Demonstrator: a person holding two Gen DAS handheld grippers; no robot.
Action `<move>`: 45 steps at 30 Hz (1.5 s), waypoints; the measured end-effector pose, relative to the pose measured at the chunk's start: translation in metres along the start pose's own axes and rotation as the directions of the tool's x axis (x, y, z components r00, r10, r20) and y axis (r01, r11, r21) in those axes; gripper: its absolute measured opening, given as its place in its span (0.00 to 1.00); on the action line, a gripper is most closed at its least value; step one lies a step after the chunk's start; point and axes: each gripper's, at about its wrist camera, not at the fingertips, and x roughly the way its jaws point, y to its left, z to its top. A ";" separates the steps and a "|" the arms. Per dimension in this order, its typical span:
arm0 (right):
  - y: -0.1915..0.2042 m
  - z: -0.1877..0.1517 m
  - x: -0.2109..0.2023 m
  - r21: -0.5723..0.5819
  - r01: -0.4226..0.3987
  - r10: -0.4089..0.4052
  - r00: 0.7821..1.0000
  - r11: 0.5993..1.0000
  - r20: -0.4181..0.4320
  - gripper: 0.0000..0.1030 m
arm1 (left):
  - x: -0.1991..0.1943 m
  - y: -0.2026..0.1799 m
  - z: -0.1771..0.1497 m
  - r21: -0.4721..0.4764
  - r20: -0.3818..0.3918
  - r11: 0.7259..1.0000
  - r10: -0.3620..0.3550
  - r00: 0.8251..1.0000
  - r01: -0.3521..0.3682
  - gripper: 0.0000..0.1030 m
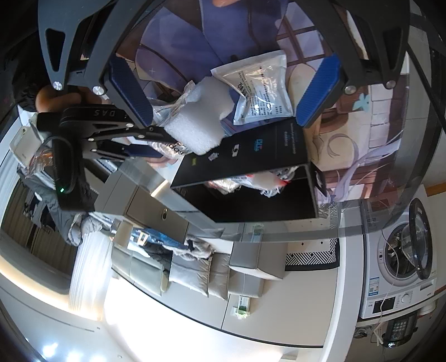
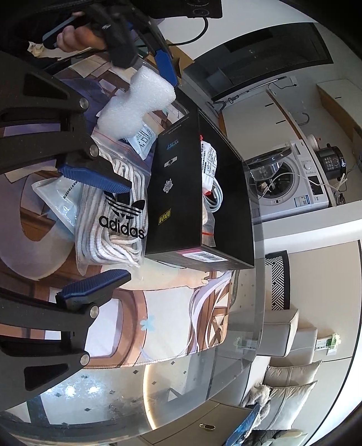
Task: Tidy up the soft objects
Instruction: 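Grasp the adidas bag of white laces with the right tool while the left tool grasps the white foam block, then lift and carry the laces bag and foam block over the black box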
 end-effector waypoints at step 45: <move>0.012 0.000 -0.011 0.016 -0.064 0.063 0.997 0.998 0.053 0.21 | 0.005 0.019 0.009 -0.071 -0.011 0.996 0.047 0.999 -0.047 0.33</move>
